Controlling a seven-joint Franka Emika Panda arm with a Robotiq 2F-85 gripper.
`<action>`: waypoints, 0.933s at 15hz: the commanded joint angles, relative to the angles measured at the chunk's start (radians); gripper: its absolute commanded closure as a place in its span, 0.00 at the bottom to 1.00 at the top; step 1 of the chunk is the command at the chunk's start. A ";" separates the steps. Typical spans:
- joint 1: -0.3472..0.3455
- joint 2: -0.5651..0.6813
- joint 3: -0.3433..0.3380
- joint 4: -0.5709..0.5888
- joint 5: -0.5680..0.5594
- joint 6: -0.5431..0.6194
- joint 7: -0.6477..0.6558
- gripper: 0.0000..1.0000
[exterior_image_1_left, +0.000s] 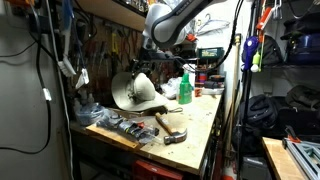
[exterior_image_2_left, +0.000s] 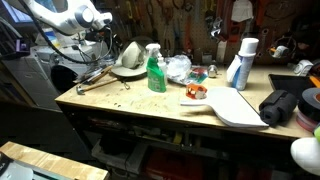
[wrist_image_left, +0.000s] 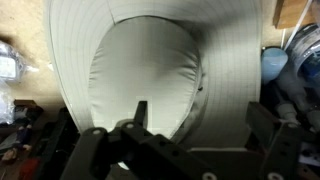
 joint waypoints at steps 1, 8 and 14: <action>0.011 0.000 -0.011 0.001 0.009 0.000 -0.008 0.00; 0.026 0.052 -0.090 0.036 -0.097 0.105 0.079 0.00; 0.054 0.125 -0.191 0.098 -0.185 0.195 0.188 0.00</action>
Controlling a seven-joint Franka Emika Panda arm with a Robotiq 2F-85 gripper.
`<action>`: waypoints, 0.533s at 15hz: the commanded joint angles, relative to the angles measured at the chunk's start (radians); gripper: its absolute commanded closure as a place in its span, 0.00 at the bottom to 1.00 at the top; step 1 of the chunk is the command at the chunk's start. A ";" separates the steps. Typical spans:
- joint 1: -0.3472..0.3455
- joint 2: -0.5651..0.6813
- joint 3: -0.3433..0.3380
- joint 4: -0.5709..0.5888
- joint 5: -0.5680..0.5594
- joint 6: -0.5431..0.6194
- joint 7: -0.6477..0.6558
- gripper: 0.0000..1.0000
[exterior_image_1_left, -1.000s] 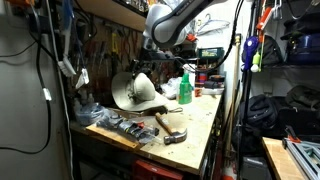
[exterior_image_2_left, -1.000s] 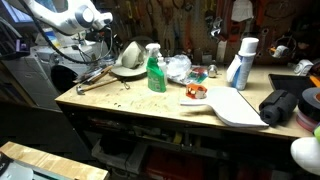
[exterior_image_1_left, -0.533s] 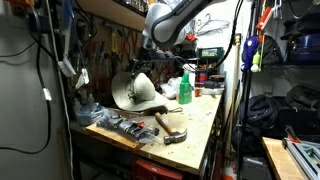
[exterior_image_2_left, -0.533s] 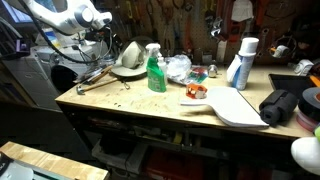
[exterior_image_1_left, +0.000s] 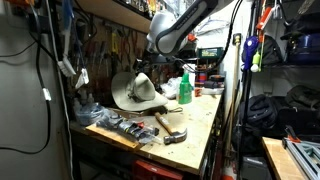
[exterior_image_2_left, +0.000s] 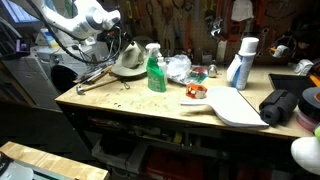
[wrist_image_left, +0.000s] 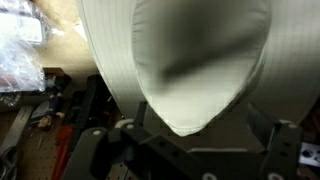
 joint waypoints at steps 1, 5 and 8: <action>0.046 0.062 -0.083 0.058 -0.093 0.045 0.120 0.00; 0.063 0.103 -0.116 0.092 -0.123 0.095 0.165 0.00; 0.064 0.125 -0.115 0.108 -0.108 0.113 0.172 0.00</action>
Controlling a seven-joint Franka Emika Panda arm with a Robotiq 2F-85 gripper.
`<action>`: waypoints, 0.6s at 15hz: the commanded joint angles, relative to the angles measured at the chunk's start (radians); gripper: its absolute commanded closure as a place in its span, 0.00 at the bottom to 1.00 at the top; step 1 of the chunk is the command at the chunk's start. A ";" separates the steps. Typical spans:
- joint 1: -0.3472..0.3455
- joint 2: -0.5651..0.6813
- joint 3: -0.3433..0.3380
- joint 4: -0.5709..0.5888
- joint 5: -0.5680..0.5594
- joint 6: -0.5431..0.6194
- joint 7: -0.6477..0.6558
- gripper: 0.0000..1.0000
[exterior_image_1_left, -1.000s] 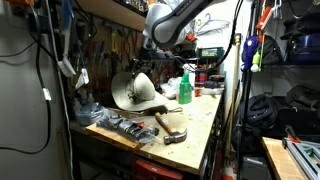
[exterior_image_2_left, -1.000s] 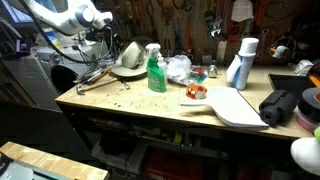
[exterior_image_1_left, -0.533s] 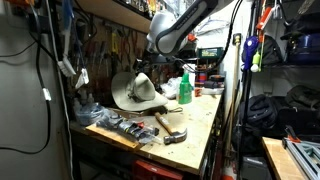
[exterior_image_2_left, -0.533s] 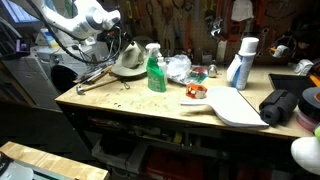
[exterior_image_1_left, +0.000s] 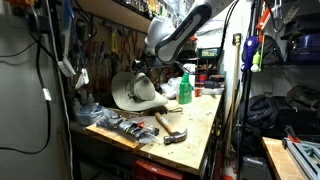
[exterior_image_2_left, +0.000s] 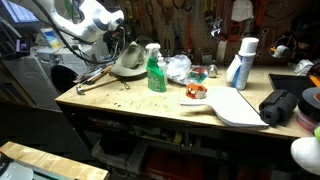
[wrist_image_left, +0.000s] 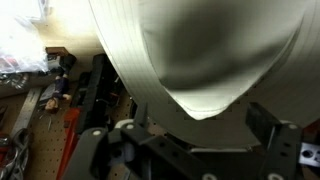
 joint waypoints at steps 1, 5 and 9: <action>0.018 0.042 -0.024 0.031 -0.015 0.032 0.043 0.00; 0.026 0.059 -0.039 0.045 -0.018 0.032 0.060 0.30; 0.034 0.060 -0.049 0.047 -0.018 0.014 0.057 0.62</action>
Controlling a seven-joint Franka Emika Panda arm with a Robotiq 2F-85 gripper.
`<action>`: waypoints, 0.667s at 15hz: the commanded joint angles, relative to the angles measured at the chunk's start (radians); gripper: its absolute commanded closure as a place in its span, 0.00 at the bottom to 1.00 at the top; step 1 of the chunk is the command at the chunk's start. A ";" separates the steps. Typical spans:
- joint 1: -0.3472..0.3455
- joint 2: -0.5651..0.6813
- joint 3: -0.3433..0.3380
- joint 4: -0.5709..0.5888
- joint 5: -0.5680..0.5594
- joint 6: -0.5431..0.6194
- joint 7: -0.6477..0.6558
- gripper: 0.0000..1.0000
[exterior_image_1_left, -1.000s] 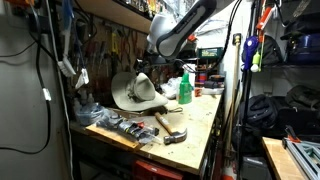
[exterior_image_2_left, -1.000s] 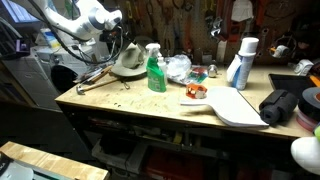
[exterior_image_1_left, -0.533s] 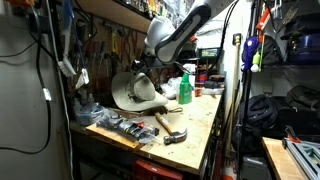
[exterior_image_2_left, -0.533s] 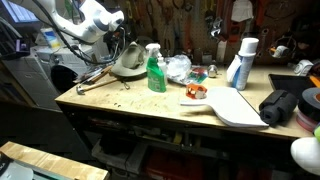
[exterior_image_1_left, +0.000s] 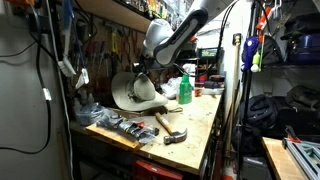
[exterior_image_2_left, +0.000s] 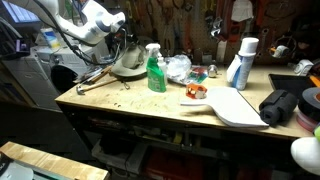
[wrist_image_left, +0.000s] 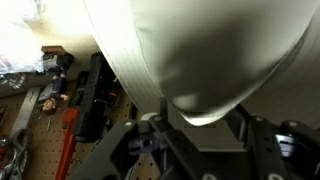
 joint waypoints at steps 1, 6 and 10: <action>0.025 0.007 -0.030 0.002 -0.021 -0.006 0.031 0.70; 0.074 -0.022 -0.083 -0.017 -0.040 -0.045 0.056 1.00; 0.154 -0.074 -0.179 -0.066 -0.103 -0.033 0.116 0.99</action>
